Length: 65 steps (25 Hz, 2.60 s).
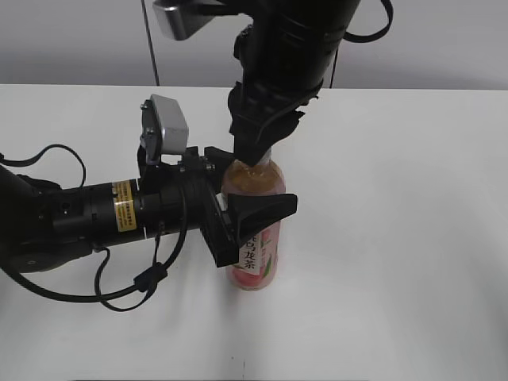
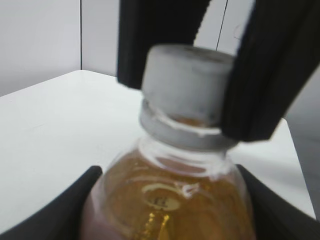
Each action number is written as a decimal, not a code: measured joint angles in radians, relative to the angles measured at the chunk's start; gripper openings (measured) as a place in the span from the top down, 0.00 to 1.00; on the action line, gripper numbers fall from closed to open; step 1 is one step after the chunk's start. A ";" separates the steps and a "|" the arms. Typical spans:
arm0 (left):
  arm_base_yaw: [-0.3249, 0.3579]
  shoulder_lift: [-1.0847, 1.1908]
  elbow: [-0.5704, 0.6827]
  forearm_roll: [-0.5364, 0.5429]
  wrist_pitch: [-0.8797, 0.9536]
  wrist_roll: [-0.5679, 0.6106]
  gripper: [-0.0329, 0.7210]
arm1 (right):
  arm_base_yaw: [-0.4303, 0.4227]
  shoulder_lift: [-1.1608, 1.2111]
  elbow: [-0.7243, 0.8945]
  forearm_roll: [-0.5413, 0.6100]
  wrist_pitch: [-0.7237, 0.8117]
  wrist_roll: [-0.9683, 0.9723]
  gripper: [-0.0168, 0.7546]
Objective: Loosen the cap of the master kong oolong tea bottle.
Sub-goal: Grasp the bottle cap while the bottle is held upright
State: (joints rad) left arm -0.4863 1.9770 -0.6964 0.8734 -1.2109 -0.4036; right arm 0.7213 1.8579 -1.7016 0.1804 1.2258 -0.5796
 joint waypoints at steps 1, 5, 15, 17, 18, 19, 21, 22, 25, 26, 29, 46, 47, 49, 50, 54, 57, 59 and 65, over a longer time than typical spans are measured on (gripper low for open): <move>0.000 0.000 0.000 0.000 0.000 0.000 0.35 | 0.000 0.000 0.000 0.000 0.000 -0.057 0.61; 0.000 0.000 0.000 0.002 0.000 0.000 0.35 | 0.000 0.000 -0.001 0.000 0.000 -0.302 0.61; 0.000 0.000 0.000 0.004 0.000 0.001 0.35 | 0.000 0.000 -0.004 0.001 0.003 -0.884 0.61; 0.000 0.000 0.000 0.004 0.000 0.001 0.35 | 0.000 0.000 -0.005 0.001 0.004 -0.988 0.61; 0.000 0.000 0.000 0.004 0.000 0.001 0.35 | 0.000 0.000 -0.005 0.001 0.004 -1.045 0.61; 0.000 0.000 0.000 0.004 0.000 0.001 0.35 | 0.000 0.000 -0.005 0.001 0.004 -1.094 0.61; 0.000 0.000 0.000 0.004 0.000 0.001 0.35 | 0.000 0.000 -0.005 0.001 0.004 -1.225 0.61; 0.000 0.000 0.000 0.004 0.000 0.001 0.35 | 0.000 0.000 -0.005 0.002 0.004 -1.297 0.61; 0.000 0.000 0.000 0.004 0.000 0.001 0.35 | 0.000 0.000 -0.006 0.008 0.004 -1.481 0.61; 0.000 0.000 0.000 0.005 0.000 0.001 0.35 | 0.000 0.000 -0.006 0.008 0.004 -1.524 0.61; 0.000 0.000 0.000 0.007 0.000 0.001 0.35 | 0.000 0.000 -0.007 0.008 0.004 -1.669 0.61; 0.003 0.000 0.000 0.018 -0.003 0.001 0.35 | -0.002 0.000 -0.008 0.023 0.005 -1.857 0.61; 0.003 0.000 0.000 0.019 -0.003 0.001 0.35 | -0.002 0.000 -0.008 0.023 0.005 -1.847 0.61; 0.003 0.000 0.000 0.019 -0.003 0.001 0.35 | -0.002 0.000 -0.008 0.023 0.005 -1.817 0.61; 0.003 0.000 0.000 0.019 -0.003 0.001 0.35 | -0.002 0.000 -0.008 0.024 0.005 -1.802 0.61; 0.003 0.000 0.000 0.021 -0.003 0.001 0.35 | -0.002 0.000 -0.008 0.026 0.007 -1.719 0.60; 0.004 0.000 0.000 0.021 -0.004 0.001 0.35 | -0.002 0.000 -0.008 0.035 0.007 -1.667 0.53; 0.004 0.000 0.000 0.022 -0.004 0.001 0.35 | -0.002 0.000 -0.008 0.046 0.003 -1.641 0.47; 0.004 0.000 0.000 0.024 -0.005 0.002 0.35 | -0.002 0.000 -0.008 0.067 -0.004 -1.539 0.32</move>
State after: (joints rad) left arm -0.4826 1.9770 -0.6964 0.8972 -1.2154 -0.4017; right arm 0.7193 1.8579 -1.7095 0.2475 1.2221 -2.1188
